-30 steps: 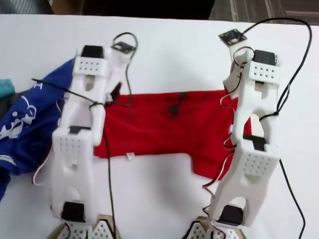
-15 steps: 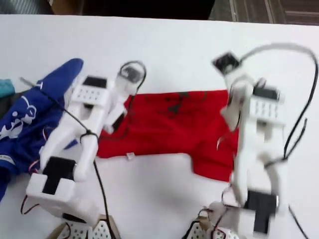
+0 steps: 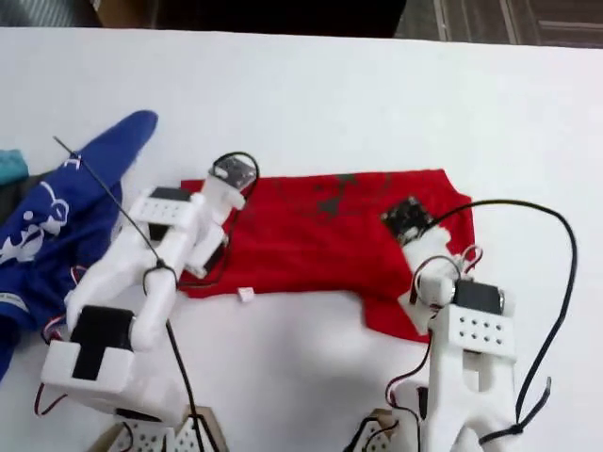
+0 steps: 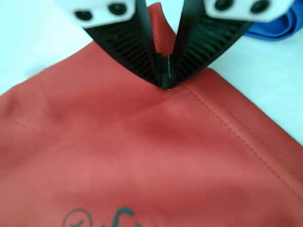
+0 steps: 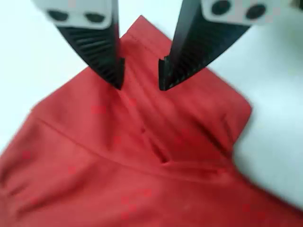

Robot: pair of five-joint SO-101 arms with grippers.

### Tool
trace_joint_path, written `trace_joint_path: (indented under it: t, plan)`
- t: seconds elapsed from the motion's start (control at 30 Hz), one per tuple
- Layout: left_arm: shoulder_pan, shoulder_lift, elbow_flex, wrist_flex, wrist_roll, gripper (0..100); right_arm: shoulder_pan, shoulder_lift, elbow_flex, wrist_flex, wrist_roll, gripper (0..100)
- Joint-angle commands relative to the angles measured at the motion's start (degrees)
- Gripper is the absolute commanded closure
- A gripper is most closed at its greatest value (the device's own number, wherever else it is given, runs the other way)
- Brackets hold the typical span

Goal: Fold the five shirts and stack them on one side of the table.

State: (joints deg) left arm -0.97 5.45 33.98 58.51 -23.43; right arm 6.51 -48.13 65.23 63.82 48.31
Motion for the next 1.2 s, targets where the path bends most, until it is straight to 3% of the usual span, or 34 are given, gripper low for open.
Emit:
trace_joint_path:
  t: [0.0, 0.37, 0.5, 0.7, 0.87, 1.17]
  plan:
    - [-0.44, 0.79, -1.01, -2.02, -0.18, 97, -3.21, -2.68, 0.09, 4.53, 5.80, 84.1]
    - [-0.44, 0.88, -0.92, -2.20, -0.26, 97, -8.84, -2.77, 7.65, 4.70, 7.65, 84.1]
    - [-0.44, 0.88, -1.01, -2.20, -0.26, 97, -8.92, -2.42, 8.09, 4.70, 7.82, 84.1]
    - [-0.44, 0.88, -1.01, -2.29, -0.35, 97, -8.48, -2.42, 14.68, -1.63, 14.33, 84.9]
    - [-0.44, 0.88, -1.01, -2.29, -0.35, 97, -8.66, -2.42, 15.56, -3.21, 14.42, 92.0]
    - [-0.44, 0.88, -1.01, -2.29, -0.35, 97, -8.48, -2.42, 15.47, -4.97, 14.51, 92.6]
